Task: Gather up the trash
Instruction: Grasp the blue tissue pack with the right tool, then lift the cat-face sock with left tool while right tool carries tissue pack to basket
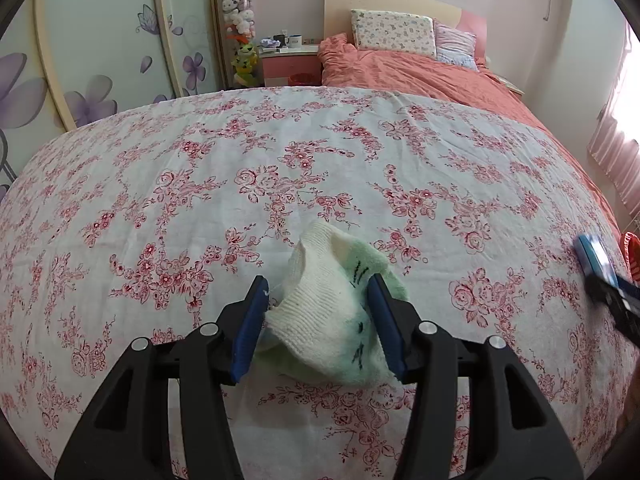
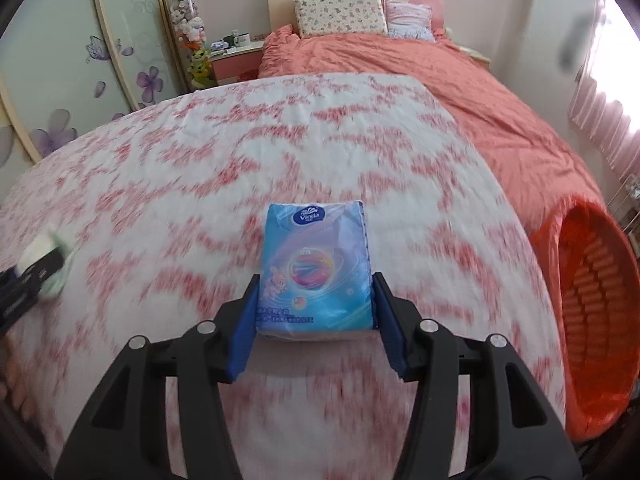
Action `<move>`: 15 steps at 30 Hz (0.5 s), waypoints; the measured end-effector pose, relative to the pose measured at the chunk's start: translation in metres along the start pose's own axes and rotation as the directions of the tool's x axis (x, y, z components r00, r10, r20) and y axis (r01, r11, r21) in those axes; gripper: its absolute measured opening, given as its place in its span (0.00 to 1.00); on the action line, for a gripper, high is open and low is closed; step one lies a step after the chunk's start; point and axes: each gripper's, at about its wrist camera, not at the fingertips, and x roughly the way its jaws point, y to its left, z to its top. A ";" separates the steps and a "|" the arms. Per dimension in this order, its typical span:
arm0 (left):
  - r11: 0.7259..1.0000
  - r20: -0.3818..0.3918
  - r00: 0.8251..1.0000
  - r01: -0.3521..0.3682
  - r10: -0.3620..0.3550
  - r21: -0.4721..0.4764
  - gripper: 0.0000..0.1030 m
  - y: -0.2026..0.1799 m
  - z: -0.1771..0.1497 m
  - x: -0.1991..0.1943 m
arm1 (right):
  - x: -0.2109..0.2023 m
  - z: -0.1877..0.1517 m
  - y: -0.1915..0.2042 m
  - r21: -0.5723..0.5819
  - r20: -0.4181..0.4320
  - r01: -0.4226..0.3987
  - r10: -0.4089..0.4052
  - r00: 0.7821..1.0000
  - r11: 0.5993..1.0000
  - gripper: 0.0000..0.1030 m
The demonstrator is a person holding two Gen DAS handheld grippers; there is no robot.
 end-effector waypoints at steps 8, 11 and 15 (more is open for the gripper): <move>1.000 0.002 1.000 0.008 -0.008 -0.002 0.51 0.001 -0.002 -0.002 | -0.007 -0.008 0.007 0.005 0.024 -0.008 0.008 1.000 1.000 0.58; 1.000 0.003 1.000 0.014 -0.014 0.006 0.51 0.000 -0.007 -0.005 | -0.004 -0.008 0.006 0.010 0.021 -0.005 0.005 1.000 1.000 0.58; 1.000 0.005 1.000 0.021 -0.021 0.016 0.43 -0.004 -0.008 -0.007 | -0.004 -0.011 0.010 -0.018 0.034 0.020 -0.019 0.999 1.000 0.51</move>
